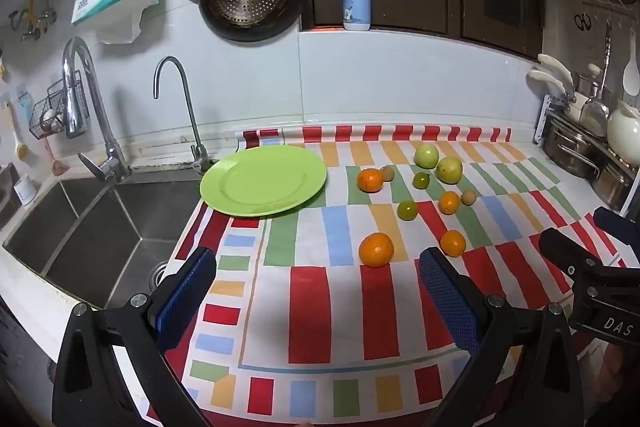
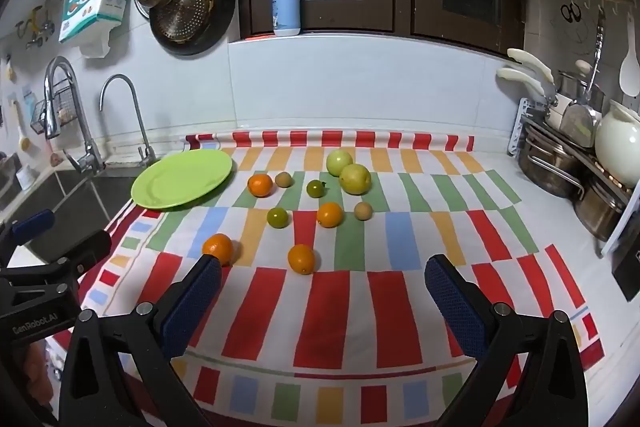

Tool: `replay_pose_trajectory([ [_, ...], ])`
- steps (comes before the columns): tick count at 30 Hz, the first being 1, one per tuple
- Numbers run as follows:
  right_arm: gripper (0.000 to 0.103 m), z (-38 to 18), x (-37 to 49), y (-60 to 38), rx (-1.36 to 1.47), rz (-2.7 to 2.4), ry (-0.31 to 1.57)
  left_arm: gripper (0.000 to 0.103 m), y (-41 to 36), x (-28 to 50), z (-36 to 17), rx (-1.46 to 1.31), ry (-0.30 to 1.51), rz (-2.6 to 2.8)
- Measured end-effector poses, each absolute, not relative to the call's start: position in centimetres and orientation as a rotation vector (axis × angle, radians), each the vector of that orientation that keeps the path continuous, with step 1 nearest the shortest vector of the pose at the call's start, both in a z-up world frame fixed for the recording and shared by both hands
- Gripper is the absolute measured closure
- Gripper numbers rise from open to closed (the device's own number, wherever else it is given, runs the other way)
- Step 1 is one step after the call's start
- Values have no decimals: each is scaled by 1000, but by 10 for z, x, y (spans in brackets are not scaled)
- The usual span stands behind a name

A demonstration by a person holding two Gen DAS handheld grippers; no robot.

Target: Organize fruits

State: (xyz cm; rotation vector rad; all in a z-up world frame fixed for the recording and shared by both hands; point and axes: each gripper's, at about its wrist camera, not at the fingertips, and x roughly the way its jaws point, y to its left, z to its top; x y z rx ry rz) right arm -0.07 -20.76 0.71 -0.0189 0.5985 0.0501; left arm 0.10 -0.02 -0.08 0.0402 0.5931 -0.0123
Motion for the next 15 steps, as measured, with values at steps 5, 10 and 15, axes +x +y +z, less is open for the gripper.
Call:
replay_pose_trajectory([
  [5, 1, 7, -3, -206, -17, 57, 591, 0, -3, 0, -2, 46, 579, -27],
  [10, 1, 7, -3, -207, -15, 57, 590, 0, 5, -8, -2, 41, 569, -16],
  [15, 1, 7, -6, -203, -20, 63, 587, 0, 6, -13, -2, 42, 568, -14],
])
